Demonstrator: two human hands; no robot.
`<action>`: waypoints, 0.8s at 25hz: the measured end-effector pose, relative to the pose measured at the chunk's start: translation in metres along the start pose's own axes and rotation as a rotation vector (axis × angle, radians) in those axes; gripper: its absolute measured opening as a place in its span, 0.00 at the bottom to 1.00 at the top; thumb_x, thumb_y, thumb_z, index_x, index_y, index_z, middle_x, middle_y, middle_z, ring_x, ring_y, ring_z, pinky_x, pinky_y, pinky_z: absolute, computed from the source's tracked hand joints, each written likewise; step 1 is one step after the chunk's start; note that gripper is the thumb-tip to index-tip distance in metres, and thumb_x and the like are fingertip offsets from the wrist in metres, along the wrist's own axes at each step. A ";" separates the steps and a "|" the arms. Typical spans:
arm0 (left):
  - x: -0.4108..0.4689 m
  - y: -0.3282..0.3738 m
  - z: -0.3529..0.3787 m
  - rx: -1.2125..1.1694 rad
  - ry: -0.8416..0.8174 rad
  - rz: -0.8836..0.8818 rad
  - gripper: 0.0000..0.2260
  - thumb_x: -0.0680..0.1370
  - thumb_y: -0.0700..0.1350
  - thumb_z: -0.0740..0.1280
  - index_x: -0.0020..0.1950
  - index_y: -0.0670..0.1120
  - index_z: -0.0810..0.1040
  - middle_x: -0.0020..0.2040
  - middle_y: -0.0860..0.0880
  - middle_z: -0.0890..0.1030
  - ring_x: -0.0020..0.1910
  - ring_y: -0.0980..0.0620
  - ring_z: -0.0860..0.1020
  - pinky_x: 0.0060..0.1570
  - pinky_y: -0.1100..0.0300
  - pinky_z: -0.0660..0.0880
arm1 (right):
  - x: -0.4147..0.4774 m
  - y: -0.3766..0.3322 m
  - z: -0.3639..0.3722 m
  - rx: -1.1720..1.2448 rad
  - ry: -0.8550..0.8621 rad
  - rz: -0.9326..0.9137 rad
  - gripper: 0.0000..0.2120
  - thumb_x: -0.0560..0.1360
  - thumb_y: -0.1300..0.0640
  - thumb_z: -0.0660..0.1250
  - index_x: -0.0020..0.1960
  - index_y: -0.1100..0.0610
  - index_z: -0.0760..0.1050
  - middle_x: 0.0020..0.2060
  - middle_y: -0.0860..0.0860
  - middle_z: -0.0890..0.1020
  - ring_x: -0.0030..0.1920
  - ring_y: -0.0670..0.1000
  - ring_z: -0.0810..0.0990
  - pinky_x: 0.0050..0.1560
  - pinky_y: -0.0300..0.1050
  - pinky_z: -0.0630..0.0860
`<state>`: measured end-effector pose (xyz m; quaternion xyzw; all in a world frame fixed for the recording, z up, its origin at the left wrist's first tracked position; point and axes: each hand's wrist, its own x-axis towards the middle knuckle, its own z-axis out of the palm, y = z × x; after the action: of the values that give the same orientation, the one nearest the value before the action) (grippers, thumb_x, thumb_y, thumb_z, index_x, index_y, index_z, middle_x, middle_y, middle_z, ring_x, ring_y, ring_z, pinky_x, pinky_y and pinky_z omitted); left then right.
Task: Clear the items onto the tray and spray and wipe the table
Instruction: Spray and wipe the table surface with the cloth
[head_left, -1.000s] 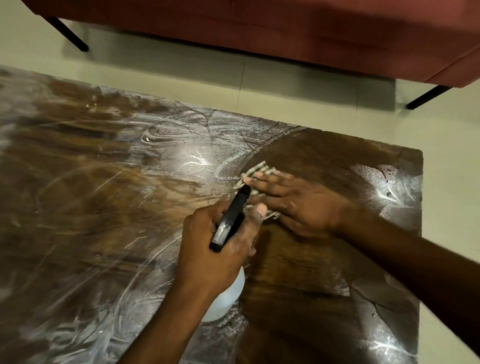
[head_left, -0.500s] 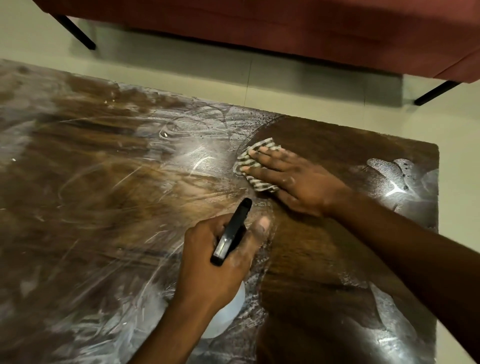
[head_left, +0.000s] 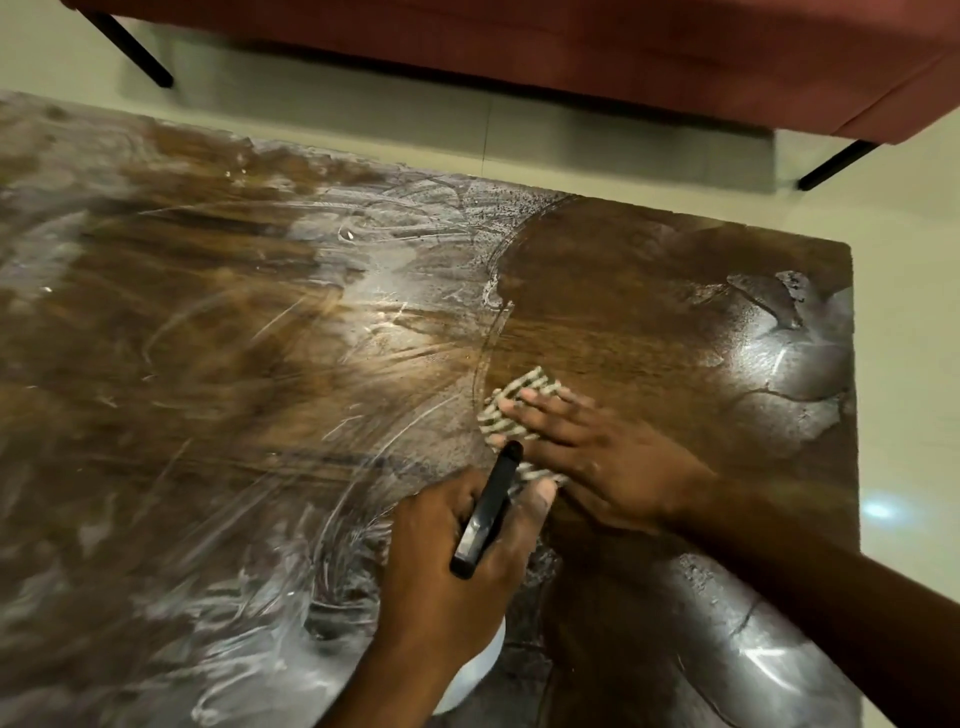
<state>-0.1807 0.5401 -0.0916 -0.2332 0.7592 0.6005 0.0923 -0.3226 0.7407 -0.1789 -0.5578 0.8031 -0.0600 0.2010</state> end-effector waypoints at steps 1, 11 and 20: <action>-0.004 -0.004 -0.001 -0.023 -0.027 -0.022 0.29 0.75 0.68 0.71 0.30 0.44 0.73 0.25 0.40 0.72 0.26 0.37 0.75 0.33 0.37 0.76 | -0.012 0.009 -0.001 -0.030 0.019 0.026 0.36 0.83 0.51 0.59 0.87 0.42 0.47 0.87 0.49 0.50 0.87 0.53 0.49 0.86 0.57 0.48; -0.043 -0.027 -0.011 0.031 -0.081 0.013 0.26 0.77 0.68 0.72 0.30 0.51 0.71 0.27 0.43 0.70 0.25 0.46 0.70 0.29 0.42 0.69 | 0.014 -0.070 0.023 0.142 0.144 0.505 0.36 0.84 0.53 0.60 0.86 0.41 0.47 0.87 0.48 0.45 0.87 0.55 0.44 0.85 0.62 0.53; -0.075 -0.062 -0.017 0.084 -0.161 -0.067 0.27 0.71 0.78 0.68 0.41 0.54 0.79 0.31 0.49 0.77 0.28 0.52 0.76 0.34 0.42 0.75 | -0.027 -0.057 0.015 0.322 0.429 0.950 0.34 0.83 0.61 0.64 0.85 0.46 0.58 0.86 0.50 0.55 0.86 0.54 0.52 0.84 0.60 0.56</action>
<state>-0.0844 0.5315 -0.1097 -0.2053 0.7656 0.5815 0.1831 -0.2590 0.7459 -0.1677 -0.0708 0.9704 -0.1971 0.1204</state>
